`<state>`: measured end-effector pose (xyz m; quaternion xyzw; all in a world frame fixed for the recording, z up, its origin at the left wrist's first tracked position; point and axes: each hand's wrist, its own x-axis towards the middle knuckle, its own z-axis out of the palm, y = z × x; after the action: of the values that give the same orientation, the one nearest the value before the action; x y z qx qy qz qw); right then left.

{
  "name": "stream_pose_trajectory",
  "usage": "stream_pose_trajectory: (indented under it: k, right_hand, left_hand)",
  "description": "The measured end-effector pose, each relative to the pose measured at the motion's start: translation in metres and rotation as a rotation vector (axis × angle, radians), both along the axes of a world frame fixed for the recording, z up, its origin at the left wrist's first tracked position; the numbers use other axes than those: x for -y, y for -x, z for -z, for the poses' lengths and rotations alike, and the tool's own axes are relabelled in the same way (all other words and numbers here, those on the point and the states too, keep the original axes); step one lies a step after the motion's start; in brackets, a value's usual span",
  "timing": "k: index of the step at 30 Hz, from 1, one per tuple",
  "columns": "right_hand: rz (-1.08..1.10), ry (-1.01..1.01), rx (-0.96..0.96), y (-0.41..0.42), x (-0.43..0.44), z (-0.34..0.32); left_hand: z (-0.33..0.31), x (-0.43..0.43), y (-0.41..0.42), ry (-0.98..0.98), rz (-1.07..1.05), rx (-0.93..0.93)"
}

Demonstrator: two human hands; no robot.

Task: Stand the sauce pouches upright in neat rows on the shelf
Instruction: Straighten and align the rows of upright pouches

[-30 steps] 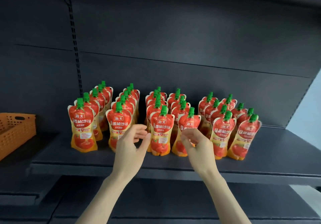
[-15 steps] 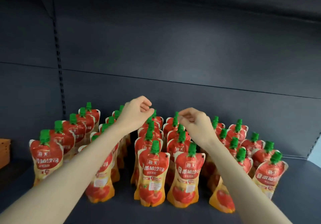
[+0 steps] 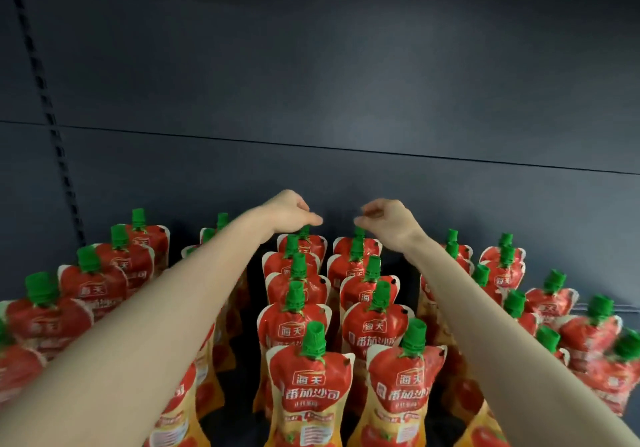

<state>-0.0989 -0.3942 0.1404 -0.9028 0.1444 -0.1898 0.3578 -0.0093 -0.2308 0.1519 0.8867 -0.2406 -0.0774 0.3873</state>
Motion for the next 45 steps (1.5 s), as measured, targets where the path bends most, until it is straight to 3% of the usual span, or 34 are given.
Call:
stream_pose_trajectory:
  k: [5,9,19,45]
  right_hand:
    - [-0.008,-0.088,-0.111,-0.018,0.009,0.009]
    - [0.007,-0.082,-0.173,-0.027,0.012,0.02]
    - [0.038,-0.098,-0.144,-0.025,0.019,0.023]
    - [0.066,-0.073,-0.189,-0.023,0.025,0.018]
  left_hand:
    - [0.002,0.006,-0.011,0.048,-0.099,-0.018]
    - [0.015,0.01,-0.013,-0.012,-0.06,-0.049]
    - [0.019,0.007,-0.021,0.017,-0.125,-0.005]
    - [0.017,0.011,-0.018,-0.015,-0.061,0.009]
